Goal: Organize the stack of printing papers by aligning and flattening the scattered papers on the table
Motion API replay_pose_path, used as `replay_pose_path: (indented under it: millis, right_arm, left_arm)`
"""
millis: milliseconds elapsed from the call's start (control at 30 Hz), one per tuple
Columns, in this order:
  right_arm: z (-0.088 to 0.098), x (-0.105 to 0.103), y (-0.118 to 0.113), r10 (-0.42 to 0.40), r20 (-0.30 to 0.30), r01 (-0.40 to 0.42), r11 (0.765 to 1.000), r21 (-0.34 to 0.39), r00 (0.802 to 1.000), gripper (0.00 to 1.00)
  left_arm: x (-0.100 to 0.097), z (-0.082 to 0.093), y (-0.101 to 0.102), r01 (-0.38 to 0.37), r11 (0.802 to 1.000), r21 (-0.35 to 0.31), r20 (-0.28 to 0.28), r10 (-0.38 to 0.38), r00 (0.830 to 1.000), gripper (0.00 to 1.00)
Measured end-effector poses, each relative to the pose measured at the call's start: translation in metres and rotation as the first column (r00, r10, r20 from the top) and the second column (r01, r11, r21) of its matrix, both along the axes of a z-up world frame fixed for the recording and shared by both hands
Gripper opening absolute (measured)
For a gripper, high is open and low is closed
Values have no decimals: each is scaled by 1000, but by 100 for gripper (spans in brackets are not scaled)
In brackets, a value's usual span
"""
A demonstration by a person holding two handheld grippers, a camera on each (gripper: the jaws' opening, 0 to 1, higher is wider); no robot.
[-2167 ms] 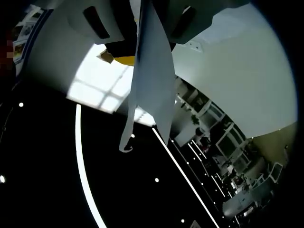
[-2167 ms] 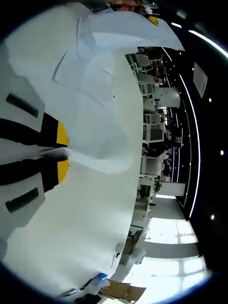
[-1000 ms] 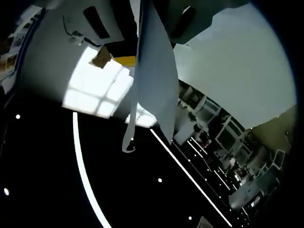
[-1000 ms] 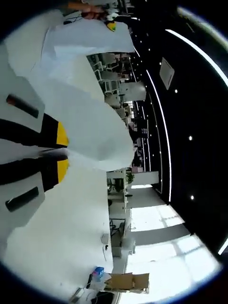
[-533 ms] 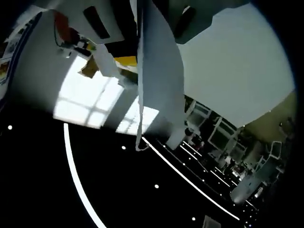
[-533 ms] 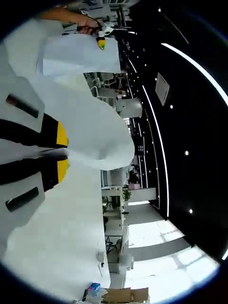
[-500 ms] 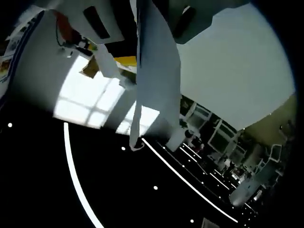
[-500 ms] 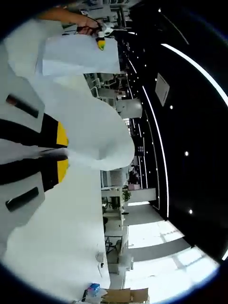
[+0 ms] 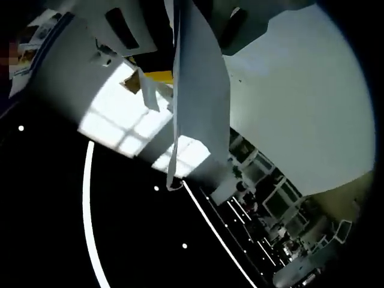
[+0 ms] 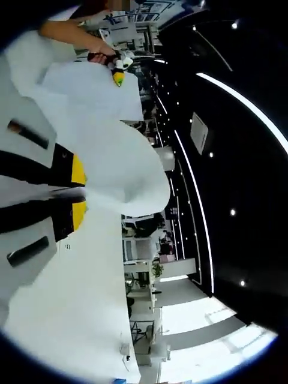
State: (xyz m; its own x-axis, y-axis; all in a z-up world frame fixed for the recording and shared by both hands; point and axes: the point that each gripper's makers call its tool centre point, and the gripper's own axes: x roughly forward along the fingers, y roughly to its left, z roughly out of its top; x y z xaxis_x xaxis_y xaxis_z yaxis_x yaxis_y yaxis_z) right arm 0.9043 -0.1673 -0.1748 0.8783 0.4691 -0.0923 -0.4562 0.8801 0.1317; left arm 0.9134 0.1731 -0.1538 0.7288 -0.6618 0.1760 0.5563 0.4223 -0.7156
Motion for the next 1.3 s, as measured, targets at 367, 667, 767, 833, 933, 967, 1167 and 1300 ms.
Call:
replay_pose_path:
  millis: [367,667,767,833,933,967,1167,1300]
  right_arm:
    - [13,-3,25,74,25,-74,997,24,997,3]
    - [9,4,29,68,-9,-68,998,8,998,2]
    - [15,3,30,65,0,-65,998,-6,998,2]
    - [18,0,31,72,3,-72,997,-16,997,2]
    - [23,-3,35,76,16,-75,996,-37,997,2]
    - [24,-4,37,79,20,-78,996,-51,997,2]
    - [27,-9,49,102,27,-99,992,-83,994,2]
    - [29,-11,55,118,32,-114,989,-97,993,2]
  left_arm:
    - [-14,5,-17,-7,999,-54,-12,6,1000,6]
    - [-30,-10,-15,-44,995,-86,-75,38,996,6]
    - [-37,-11,-11,-49,996,-77,-78,43,996,6]
    - [-46,-12,-9,-42,995,-94,-69,35,997,6]
    - [-55,-14,-1,-30,985,-168,-67,19,998,6]
    - [-56,-17,1,-30,984,-178,-72,18,997,6]
    - [-62,-40,9,-27,976,-215,-102,5,995,6]
    - [-61,-59,11,-56,985,-165,-134,34,990,6]
